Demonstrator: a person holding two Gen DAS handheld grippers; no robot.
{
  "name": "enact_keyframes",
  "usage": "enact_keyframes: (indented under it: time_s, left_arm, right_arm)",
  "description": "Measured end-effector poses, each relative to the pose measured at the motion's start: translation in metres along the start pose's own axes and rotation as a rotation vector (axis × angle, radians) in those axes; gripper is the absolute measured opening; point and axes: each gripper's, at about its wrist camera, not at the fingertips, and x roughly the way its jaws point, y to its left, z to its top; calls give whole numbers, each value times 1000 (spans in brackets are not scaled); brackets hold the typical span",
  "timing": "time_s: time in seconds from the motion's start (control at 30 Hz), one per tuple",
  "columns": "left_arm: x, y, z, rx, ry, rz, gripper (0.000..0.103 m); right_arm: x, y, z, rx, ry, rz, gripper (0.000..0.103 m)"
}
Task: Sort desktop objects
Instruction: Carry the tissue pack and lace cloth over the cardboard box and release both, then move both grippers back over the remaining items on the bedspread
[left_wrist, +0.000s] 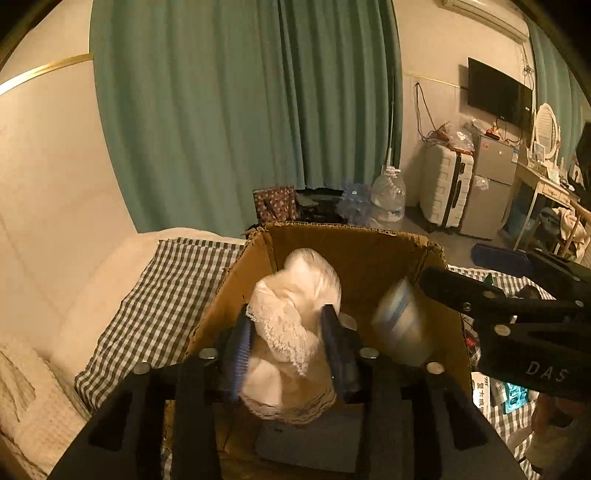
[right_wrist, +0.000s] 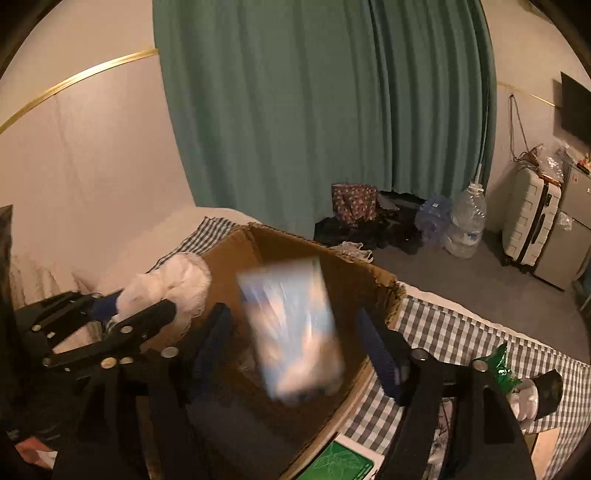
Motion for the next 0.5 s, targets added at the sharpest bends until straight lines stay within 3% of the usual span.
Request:
enact_keyframes:
  time_s: [0.1, 0.17, 0.23, 0.33, 0.4, 0.5]
  left_arm:
    - [-4, -3, 1, 7, -13, -3, 53]
    - [-10, -8, 3, 20, -31, -3, 59]
    - [-18, -12, 7, 27, -55, 3, 81]
    - [-34, -20, 12, 35, -111, -1, 96]
    - [-42, -24, 15, 36, -140, -19, 103]
    - [-57, -37, 20, 47, -189, -47, 103]
  right_arm:
    - [-7, -8, -2, 22, -16, -18, 77]
    - [-21, -13, -1, 38, -46, -43, 84]
    - [-35, -14, 2, 51, -77, -80, 88]
    - [-57, -24, 7, 80, -114, -124, 94]
    - [-75, -34, 9, 98, -148, -178, 102]
    - [-99, -44, 10, 93, -189, -233, 103]
